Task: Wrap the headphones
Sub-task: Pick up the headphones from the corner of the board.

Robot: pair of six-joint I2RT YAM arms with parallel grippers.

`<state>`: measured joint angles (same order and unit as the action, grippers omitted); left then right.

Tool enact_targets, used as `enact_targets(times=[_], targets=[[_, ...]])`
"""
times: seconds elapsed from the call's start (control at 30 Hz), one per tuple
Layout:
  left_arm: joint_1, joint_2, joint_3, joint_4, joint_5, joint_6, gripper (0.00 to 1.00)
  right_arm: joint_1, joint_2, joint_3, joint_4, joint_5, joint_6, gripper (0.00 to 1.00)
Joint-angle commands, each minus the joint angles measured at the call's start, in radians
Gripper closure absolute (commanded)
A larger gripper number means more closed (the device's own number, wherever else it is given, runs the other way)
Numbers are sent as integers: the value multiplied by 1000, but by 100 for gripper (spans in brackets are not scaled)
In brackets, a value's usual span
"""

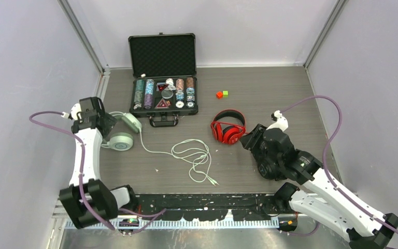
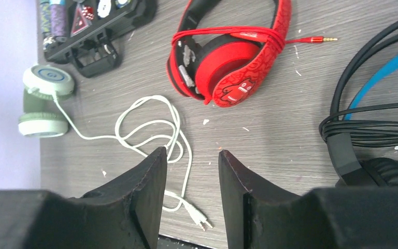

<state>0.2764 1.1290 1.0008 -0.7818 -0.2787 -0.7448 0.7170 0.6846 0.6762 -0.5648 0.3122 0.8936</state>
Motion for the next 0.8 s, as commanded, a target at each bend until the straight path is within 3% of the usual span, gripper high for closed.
enact_targets(times=[0.0,0.17,0.5,0.67,0.77], targets=[[29,108,-2,31,-2,-129,18,3,-55,65,-45,-43,-63,53],[31,236,45,-11,20,-155,15,3,-111,107,-94,1,-101,51],[30,270,-20,7,34,-220,19,4,-118,141,-102,-4,-106,50],[30,287,-44,19,50,-229,28,3,-115,163,-107,-6,-84,50],[31,278,-56,14,36,-240,39,3,-123,162,-107,-8,-67,50]])
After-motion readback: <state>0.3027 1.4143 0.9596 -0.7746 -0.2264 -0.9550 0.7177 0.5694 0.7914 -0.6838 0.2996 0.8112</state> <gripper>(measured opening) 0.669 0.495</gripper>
